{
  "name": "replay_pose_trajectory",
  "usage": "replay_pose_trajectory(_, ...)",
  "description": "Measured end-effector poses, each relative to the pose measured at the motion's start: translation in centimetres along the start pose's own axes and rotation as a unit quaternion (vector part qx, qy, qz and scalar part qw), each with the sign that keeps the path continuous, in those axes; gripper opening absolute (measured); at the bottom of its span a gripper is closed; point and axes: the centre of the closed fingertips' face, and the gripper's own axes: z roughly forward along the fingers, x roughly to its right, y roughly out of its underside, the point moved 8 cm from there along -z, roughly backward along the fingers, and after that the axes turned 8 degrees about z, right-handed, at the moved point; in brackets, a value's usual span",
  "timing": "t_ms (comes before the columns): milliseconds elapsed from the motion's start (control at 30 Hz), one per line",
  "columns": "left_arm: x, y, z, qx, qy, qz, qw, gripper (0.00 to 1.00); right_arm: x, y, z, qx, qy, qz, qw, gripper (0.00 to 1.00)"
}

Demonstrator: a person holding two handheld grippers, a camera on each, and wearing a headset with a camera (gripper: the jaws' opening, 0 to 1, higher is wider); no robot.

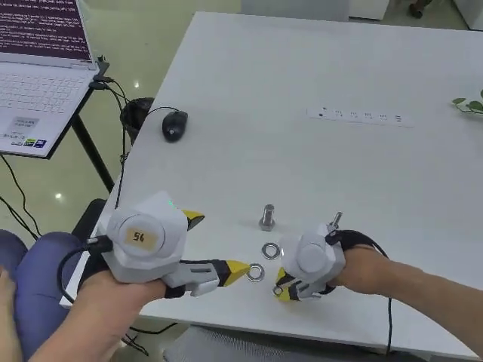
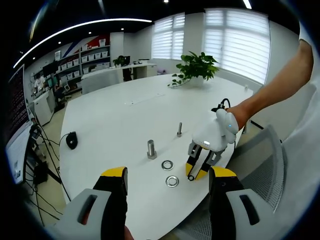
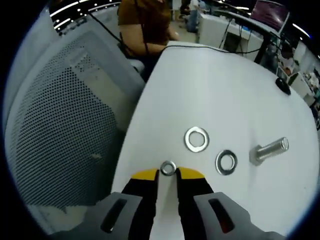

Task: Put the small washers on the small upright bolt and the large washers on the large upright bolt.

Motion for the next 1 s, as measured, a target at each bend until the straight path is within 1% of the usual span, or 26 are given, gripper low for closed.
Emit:
replay_pose_trajectory(200, 0.5, -0.2, 0.2, -0.003, 0.003, 0.003, 1.0000, 0.65, 0.0, 0.0, 0.0, 0.003, 0.004, 0.000, 1.0000, 0.15)
replay_pose_trajectory(333, 0.8, -0.3, 0.3, -0.003, 0.005, 0.003, 1.0000, 0.65, 0.0, -0.1, 0.0, 0.014, 0.006, 0.008, 0.9999, 0.16)
replay_pose_trajectory(467, 1.0, -0.3, 0.3, -0.005, 0.005, 0.008, 0.9999, 0.65, -0.1, -0.2, 0.1, 0.009, 0.005, -0.013, 0.9999, 0.16)
replay_pose_trajectory(567, 1.0, -0.4, 0.1, -0.003, 0.001, 0.004, 1.0000, 0.65, 0.0, -0.1, 0.1, 0.006, 0.004, -0.017, 0.9998, 0.15)
replay_pose_trajectory(667, 0.9, -0.3, -0.1, -0.003, -0.005, 0.002, 1.0000, 0.65, 0.0, -0.1, 0.1, 0.007, 0.006, -0.012, 0.9999, 0.14)
replay_pose_trajectory(767, 0.9, -0.2, -0.3, -0.003, -0.009, -0.002, 0.9999, 0.65, -0.1, 0.0, 0.1, 0.013, 0.011, 0.000, 0.9999, 0.14)
replay_pose_trajectory(867, 0.9, 0.0, -0.6, -0.003, -0.015, -0.006, 0.9999, 0.65, -0.2, 0.5, 0.0, 0.030, 0.020, 0.048, 0.9982, 0.13)
replay_pose_trajectory(933, 0.9, 0.1, -0.7, -0.003, -0.017, -0.009, 0.9998, 0.65, -0.2, 0.9, -0.2, 0.039, 0.026, 0.081, 0.9956, 0.13)
replay_pose_trajectory(1000, 0.9, 0.2, -0.8, -0.003, -0.019, -0.010, 0.9998, 0.65, -0.1, 1.4, -0.4, 0.041, 0.030, 0.088, 0.9948, 0.13)
